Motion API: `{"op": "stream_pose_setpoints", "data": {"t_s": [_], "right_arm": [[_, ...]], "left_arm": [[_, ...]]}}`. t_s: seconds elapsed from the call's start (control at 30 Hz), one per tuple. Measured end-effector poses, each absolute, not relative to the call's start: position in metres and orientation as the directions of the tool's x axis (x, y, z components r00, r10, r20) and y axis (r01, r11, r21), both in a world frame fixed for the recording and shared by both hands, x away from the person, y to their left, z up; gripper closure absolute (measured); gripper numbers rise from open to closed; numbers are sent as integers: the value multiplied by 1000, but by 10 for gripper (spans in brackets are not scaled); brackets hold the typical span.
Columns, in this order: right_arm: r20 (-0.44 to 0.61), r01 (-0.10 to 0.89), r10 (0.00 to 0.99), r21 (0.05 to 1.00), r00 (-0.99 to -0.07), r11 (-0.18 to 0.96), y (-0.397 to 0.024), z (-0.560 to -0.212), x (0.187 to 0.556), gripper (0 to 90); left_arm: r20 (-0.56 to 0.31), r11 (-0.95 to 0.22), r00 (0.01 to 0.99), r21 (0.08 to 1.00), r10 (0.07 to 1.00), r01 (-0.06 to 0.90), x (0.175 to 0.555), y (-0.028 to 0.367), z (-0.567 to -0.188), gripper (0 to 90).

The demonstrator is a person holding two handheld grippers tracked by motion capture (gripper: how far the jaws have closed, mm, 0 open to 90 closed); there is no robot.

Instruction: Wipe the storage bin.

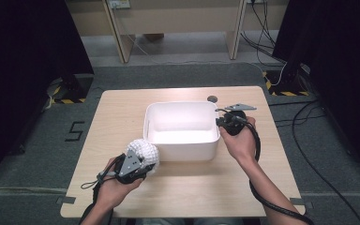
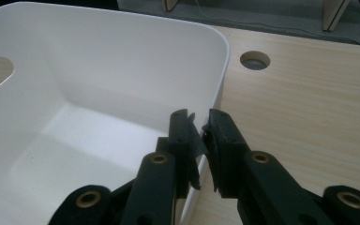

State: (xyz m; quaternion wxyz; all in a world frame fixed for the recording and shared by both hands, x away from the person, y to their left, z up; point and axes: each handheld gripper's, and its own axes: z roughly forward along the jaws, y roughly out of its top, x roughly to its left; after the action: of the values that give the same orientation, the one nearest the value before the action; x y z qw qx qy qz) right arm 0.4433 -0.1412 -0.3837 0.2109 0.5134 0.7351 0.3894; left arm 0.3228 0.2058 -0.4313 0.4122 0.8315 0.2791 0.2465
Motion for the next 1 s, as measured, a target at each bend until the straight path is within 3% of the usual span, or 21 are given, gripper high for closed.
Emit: {"op": "stream_pose_setpoints", "data": {"t_s": [0.6, 1.0], "right_arm": [[61, 578, 916, 792, -396, 197, -140, -384, 443, 808], [61, 576, 915, 793, -398, 198, -140, -384, 443, 807]], "left_arm": [[214, -569, 734, 776, 644, 272, 333, 192, -448, 678], [169, -575, 741, 746, 650, 334, 339, 189, -473, 680]]}}
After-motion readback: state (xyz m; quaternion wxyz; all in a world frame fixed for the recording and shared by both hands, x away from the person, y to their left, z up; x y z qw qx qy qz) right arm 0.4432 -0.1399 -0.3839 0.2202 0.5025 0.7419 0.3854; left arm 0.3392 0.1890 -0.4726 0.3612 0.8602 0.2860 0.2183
